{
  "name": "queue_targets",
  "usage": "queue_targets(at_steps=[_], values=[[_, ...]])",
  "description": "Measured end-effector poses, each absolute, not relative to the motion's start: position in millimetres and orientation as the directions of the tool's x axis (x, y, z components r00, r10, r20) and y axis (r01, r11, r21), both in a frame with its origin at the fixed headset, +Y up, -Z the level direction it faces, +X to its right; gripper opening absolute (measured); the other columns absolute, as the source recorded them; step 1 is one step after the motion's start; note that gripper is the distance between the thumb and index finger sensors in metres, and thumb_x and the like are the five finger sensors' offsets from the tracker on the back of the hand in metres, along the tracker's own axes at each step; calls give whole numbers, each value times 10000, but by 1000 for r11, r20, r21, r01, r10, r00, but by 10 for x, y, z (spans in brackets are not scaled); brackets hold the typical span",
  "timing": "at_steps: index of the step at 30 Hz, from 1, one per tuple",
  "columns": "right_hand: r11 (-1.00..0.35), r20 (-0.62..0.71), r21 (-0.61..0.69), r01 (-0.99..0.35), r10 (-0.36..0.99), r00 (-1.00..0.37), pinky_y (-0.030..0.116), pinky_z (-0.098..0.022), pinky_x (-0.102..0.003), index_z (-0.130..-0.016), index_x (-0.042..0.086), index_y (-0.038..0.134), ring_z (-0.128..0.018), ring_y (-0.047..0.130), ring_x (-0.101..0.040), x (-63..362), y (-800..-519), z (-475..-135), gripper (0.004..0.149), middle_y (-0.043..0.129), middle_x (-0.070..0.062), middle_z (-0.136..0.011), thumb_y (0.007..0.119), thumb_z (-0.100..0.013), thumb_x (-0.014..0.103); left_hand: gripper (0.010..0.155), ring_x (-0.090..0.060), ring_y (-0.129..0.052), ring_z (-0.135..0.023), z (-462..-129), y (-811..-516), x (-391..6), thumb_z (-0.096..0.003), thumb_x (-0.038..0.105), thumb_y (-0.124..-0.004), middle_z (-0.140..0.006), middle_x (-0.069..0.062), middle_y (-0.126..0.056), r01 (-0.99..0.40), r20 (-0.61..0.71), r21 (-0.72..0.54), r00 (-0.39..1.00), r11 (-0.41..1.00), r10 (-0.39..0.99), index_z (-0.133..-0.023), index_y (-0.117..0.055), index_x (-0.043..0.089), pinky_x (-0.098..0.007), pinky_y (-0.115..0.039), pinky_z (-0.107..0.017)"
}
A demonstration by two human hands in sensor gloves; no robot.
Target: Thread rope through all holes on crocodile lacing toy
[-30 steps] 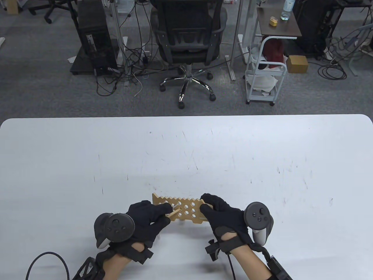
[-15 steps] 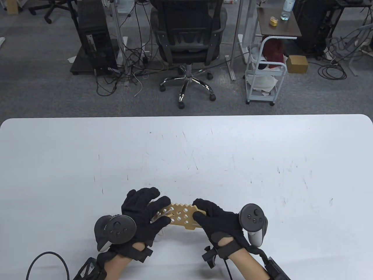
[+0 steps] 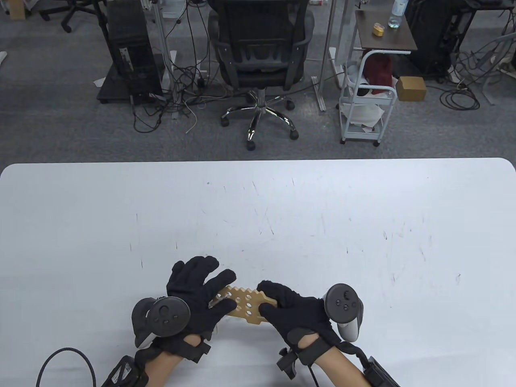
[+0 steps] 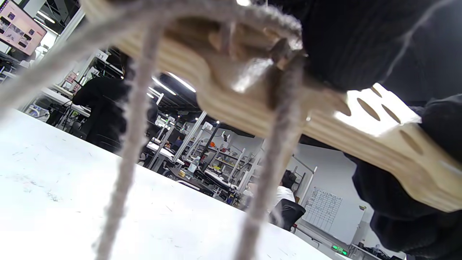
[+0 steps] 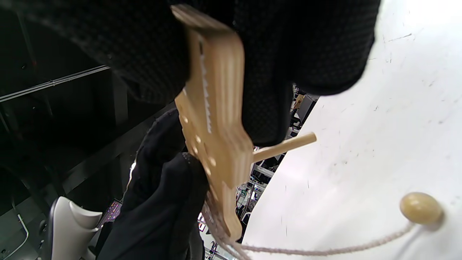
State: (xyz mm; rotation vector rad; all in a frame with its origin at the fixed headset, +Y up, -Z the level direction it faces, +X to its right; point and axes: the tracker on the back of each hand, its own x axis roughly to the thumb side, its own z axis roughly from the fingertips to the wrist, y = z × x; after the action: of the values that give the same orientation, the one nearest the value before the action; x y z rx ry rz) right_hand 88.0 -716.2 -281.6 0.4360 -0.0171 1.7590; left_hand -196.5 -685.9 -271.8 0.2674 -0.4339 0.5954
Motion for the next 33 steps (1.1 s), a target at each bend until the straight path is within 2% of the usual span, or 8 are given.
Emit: queue_targets(at_steps=[15, 23, 28, 31, 33], values=[[-235, 254, 149, -961, 948, -193, 861, -401, -419, -893, 73, 761, -525, 1087, -276, 974, -7163, -2844, 523, 1010, -105, -728, 886, -437, 297, 662, -334, -430, -1079, -2723, -6838, -2026, -378, 588, -874, -1139, -14, -521, -614, 460, 147, 737, 776, 495, -997, -653, 511, -620, -252, -787], [-187, 221, 122, -975, 962, -157, 841, -409, -436, -903, 79, 748, -521, 1077, -280, 1059, -7163, -2880, 515, 996, -105, -733, 863, -448, 293, 574, -332, -476, -1071, -2768, -6775, -2257, -433, 555, -773, -1126, -15, -566, -687, 414, 204, 706, 697, 575, -995, -660, 523, -616, -284, -790], [-170, 216, 112, -979, 966, -143, 827, -416, -454, -901, 87, 751, -522, 1070, -285, 1102, -7149, -2897, 510, 993, -106, -733, 863, -445, 287, 571, -333, -495, -1063, -2815, -6769, -2407, -440, 550, -767, -1117, -16, -584, -723, 378, 224, 682, 653, 626, -999, -656, 519, -615, -296, -789], [-156, 210, 107, -982, 969, -131, 818, -426, -460, -902, 96, 750, -523, 1065, -284, 1127, -7143, -2903, 506, 988, -100, -736, 856, -445, 287, 581, -332, -515, -1052, -2851, -6788, -2484, -441, 535, -768, -1102, -20, -602, -732, 349, 238, 678, 639, 647, -1007, -646, 494, -614, -310, -787], [-140, 204, 104, -985, 972, -116, 812, -431, -464, -905, 101, 746, -526, 1061, -283, 1142, -7145, -2908, 504, 983, -97, -738, 849, -447, 287, 570, -330, -536, -1038, -2883, -6818, -2527, -453, 475, -742, -1081, -18, -625, -743, 322, 240, 668, 625, 670, -1014, -641, 456, -612, -322, -786]])
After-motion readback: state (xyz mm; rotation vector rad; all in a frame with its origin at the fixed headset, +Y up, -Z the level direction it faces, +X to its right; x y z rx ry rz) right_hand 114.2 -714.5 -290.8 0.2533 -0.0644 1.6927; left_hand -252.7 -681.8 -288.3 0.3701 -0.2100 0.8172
